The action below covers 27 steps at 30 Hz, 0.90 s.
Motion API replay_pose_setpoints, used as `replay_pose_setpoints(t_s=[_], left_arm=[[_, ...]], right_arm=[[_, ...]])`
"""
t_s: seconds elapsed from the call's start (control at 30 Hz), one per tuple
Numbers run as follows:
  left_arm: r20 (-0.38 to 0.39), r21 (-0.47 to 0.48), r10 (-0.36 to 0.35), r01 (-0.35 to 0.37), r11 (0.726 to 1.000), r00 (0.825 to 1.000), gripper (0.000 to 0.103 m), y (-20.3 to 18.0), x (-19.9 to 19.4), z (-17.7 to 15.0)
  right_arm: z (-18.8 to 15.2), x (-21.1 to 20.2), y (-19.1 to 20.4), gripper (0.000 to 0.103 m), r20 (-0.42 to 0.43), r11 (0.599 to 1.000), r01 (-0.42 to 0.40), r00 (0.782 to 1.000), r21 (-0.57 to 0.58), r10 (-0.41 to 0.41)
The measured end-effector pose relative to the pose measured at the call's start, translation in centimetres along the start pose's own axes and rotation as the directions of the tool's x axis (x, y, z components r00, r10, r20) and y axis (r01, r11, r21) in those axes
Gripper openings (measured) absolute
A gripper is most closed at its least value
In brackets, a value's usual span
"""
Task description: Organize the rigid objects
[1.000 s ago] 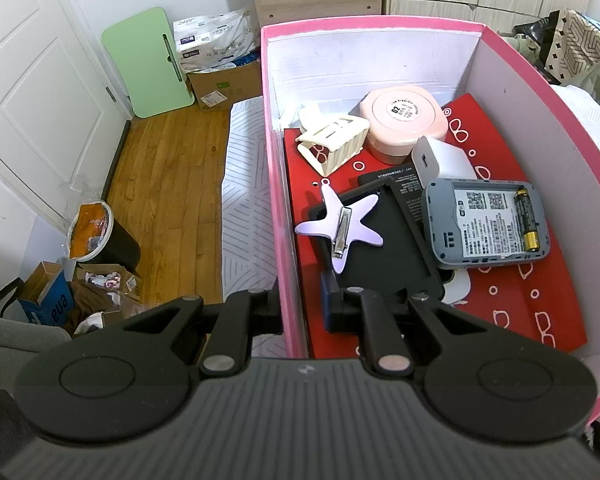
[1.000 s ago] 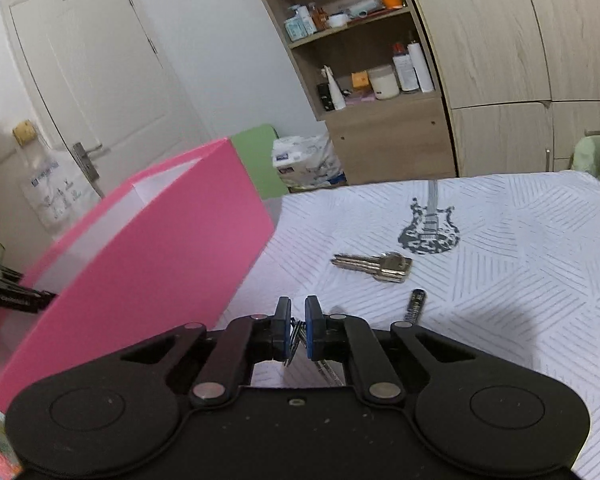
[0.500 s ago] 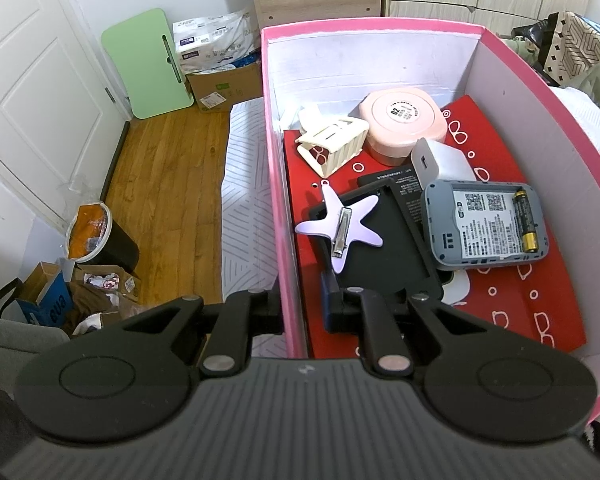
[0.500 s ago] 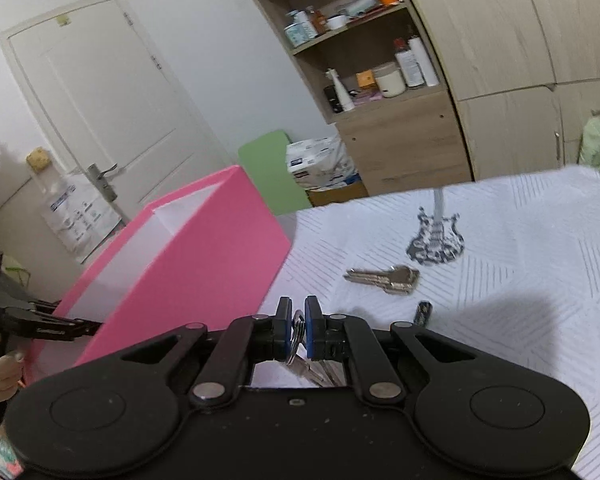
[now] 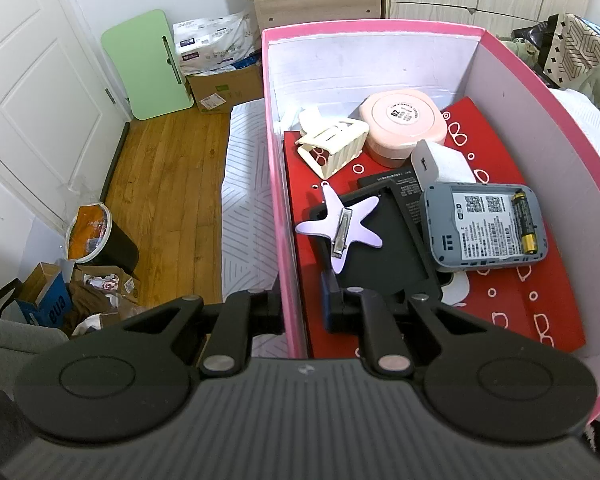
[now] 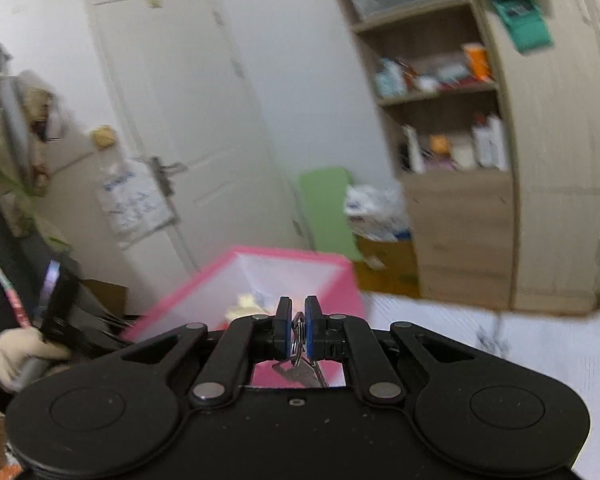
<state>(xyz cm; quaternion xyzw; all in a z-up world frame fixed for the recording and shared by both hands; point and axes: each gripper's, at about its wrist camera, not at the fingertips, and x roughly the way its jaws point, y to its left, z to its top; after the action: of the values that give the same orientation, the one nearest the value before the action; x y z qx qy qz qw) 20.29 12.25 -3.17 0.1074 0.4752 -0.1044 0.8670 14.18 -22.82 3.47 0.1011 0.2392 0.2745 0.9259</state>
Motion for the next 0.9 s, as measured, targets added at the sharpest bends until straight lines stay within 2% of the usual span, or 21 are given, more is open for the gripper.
replay_pose_setpoints(t_s=[0.13, 0.23, 0.27, 0.3, 0.4, 0.47, 0.5, 0.57, 0.63, 0.8, 0.9], left_arm=[[0.002, -0.004, -0.002, 0.002, 1.0, 1.0, 0.013, -0.1, 0.0, 0.0], [0.001, -0.003, -0.002, 0.002, 1.0, 1.0, 0.013, -0.1, 0.0, 0.1], [0.001, 0.0, 0.0, 0.0, 1.0, 1.0, 0.013, -0.1, 0.1, 0.1], [0.0, 0.001, 0.001, -0.001, 1.0, 1.0, 0.013, -0.2, 0.1, 0.1], [0.0, 0.001, 0.002, -0.002, 1.0, 1.0, 0.013, -0.2, 0.1, 0.1], [0.003, 0.004, 0.003, -0.003, 1.0, 1.0, 0.013, -0.2, 0.1, 0.1], [0.004, 0.004, 0.002, -0.002, 1.0, 1.0, 0.014, -0.2, 0.1, 0.1], [0.006, -0.001, -0.003, 0.003, 1.0, 1.0, 0.014, -0.2, 0.1, 0.0], [0.009, -0.003, -0.004, 0.004, 1.0, 1.0, 0.014, -0.2, 0.1, 0.0], [0.012, -0.002, -0.005, 0.005, 1.0, 1.0, 0.014, -0.2, 0.0, 0.0], [0.014, -0.01, -0.011, 0.011, 1.0, 1.0, 0.014, -0.1, -0.1, 0.0]], right_arm=[[2.2, 1.3, 1.7, 0.009, -0.006, 0.993, -0.116, 0.993, -0.019, 0.116], [3.0, 3.2, 2.9, 0.009, -0.029, 0.984, -0.175, 0.984, -0.033, 0.174], [3.2, 4.0, 3.3, 0.009, -0.043, 0.98, -0.196, 0.98, -0.036, 0.194], [3.3, 4.9, 3.5, 0.003, -0.06, 0.975, -0.22, 0.974, -0.033, 0.218], [3.2, 8.1, 4.0, 0.003, -0.127, 0.956, -0.293, 0.948, 0.007, 0.291], [2.5, 10.9, 4.1, 0.002, -0.192, 0.956, -0.291, 0.937, 0.034, 0.292], [2.1, 12.0, 3.9, 0.002, -0.209, 0.962, -0.27, 0.939, 0.038, 0.272], [1.5, 13.9, 3.6, 0.002, -0.231, 0.969, -0.244, 0.941, 0.039, 0.246], [1.1, 14.7, 3.2, 0.002, -0.244, 0.967, -0.248, 0.935, 0.061, 0.255], [0.3, 13.6, 3.4, 0.007, -0.229, 0.964, -0.26, 0.936, 0.06, 0.267], [-0.1, 11.1, 3.3, 0.009, -0.203, 0.969, -0.246, 0.947, 0.037, 0.248]])
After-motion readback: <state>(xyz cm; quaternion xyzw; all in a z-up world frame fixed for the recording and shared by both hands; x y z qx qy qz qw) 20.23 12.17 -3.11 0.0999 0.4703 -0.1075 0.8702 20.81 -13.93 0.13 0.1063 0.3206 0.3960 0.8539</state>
